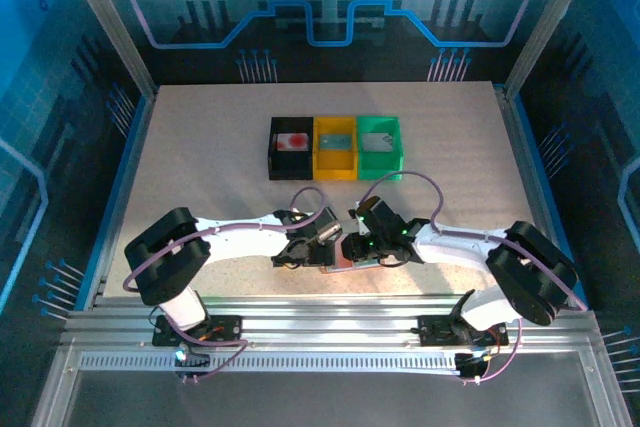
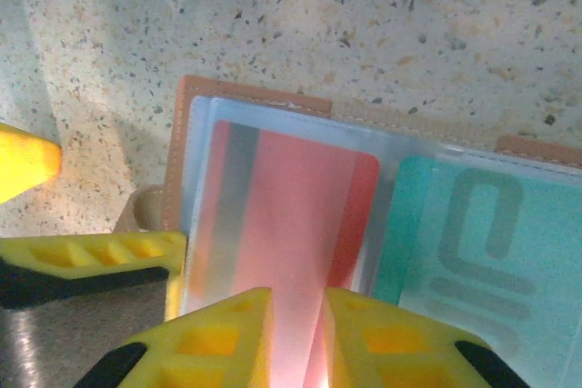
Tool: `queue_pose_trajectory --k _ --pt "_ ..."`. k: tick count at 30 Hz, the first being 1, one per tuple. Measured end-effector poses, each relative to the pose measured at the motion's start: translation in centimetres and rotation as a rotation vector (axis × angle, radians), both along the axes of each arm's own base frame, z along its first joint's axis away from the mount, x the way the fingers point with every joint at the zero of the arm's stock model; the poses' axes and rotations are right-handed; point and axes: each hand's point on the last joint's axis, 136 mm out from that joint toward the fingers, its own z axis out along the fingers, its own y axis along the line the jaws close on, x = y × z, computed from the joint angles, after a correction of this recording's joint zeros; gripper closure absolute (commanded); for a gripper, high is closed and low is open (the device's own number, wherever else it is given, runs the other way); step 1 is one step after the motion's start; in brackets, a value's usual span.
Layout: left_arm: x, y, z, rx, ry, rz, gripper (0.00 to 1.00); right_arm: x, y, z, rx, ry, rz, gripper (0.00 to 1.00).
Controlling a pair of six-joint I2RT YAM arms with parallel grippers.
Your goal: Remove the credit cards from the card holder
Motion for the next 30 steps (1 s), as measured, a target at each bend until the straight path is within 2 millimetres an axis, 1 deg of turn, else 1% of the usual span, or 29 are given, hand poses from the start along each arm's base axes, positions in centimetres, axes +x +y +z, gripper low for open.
queue_pose_trajectory --k 3,5,9,12,15,19,24,28,30 --pt "0.1 -0.1 0.1 -0.001 -0.001 0.000 0.01 0.0 -0.2 0.4 0.002 -0.008 0.001 0.78" --pt "0.1 -0.2 0.3 -0.007 -0.007 0.000 0.01 0.3 -0.5 1.1 0.012 -0.017 -0.008 0.78" --pt "0.2 -0.4 1.0 -0.027 -0.021 -0.005 0.01 1.7 -2.0 2.8 0.031 -0.061 -0.051 0.78" --pt "0.2 -0.6 1.4 -0.043 -0.026 -0.013 0.01 2.7 -3.5 3.3 0.029 -0.075 -0.093 0.80" --pt "0.0 -1.6 1.9 -0.086 -0.024 -0.036 0.01 3.3 -5.0 3.0 0.021 -0.066 -0.127 0.82" --pt "0.1 -2.4 3.5 -0.136 -0.046 -0.053 0.01 3.0 -6.4 2.0 -0.003 -0.037 -0.144 0.85" --pt "0.9 -4.0 6.3 -0.231 -0.100 -0.059 0.01 2.6 -7.1 1.1 -0.012 -0.013 -0.145 0.87" --pt "1.4 -5.3 7.1 -0.288 -0.117 -0.063 0.01 2.3 -7.4 0.3 -0.017 0.012 -0.149 0.88" --pt "1.5 -5.7 7.2 -0.304 -0.119 -0.062 0.01 2.2 -7.5 0.0 -0.019 0.020 -0.148 0.89"
